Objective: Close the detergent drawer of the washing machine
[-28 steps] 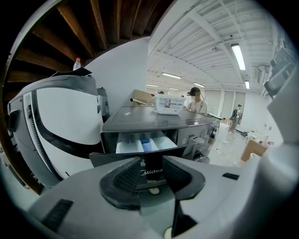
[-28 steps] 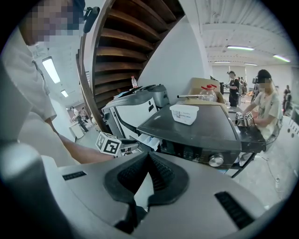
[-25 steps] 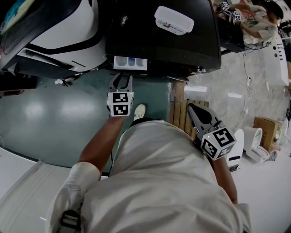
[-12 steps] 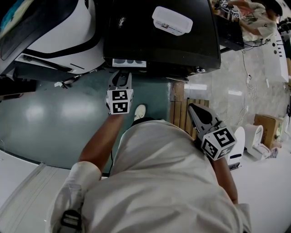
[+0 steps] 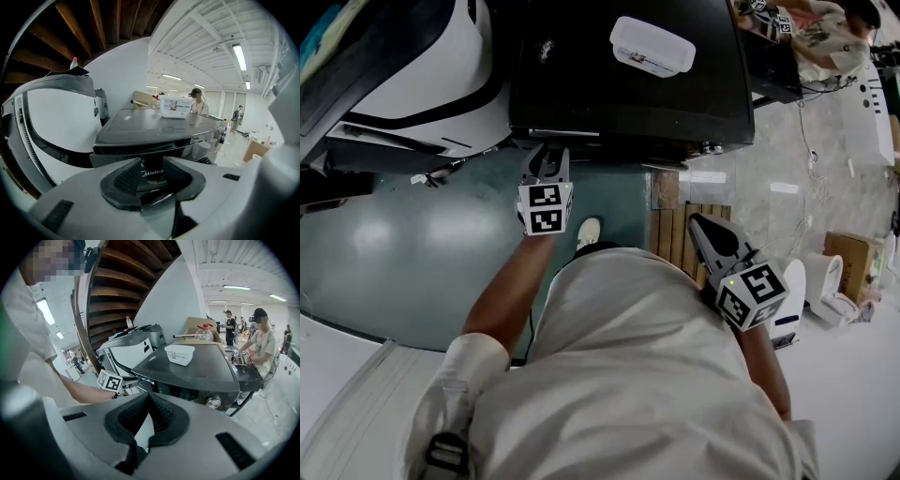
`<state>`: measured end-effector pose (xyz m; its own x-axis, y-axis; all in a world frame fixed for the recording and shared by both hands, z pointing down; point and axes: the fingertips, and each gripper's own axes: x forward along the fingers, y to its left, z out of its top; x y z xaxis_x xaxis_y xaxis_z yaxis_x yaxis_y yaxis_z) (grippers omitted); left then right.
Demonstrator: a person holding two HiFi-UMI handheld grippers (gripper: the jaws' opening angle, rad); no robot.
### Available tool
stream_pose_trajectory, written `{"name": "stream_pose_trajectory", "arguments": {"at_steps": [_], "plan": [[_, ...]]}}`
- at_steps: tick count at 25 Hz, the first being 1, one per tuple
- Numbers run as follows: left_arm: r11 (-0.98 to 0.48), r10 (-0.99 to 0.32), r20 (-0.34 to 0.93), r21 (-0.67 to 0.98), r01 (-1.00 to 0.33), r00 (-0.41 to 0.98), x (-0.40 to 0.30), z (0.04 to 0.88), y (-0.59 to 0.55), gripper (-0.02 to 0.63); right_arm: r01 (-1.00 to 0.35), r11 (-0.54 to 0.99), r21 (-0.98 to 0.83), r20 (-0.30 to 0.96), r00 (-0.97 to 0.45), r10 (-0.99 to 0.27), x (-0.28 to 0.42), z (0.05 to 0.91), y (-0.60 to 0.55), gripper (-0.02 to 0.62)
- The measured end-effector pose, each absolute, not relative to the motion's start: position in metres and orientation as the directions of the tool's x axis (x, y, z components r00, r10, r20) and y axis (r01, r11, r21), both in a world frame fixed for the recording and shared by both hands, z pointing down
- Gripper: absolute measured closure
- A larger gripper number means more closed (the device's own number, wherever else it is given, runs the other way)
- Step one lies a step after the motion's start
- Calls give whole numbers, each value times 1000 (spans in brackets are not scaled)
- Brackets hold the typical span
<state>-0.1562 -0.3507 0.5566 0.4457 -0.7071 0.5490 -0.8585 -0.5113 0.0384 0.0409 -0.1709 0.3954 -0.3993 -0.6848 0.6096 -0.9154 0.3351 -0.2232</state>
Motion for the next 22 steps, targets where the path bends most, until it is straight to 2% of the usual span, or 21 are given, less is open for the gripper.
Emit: {"name": "stream_pose_trajectory", "arguments": {"at_steps": [22], "plan": [[-504, -707, 544, 61, -862, 452, -152, 557, -369, 477, -923, 316, -220, 617, -383, -688, 44, 400, -195, 592]]}}
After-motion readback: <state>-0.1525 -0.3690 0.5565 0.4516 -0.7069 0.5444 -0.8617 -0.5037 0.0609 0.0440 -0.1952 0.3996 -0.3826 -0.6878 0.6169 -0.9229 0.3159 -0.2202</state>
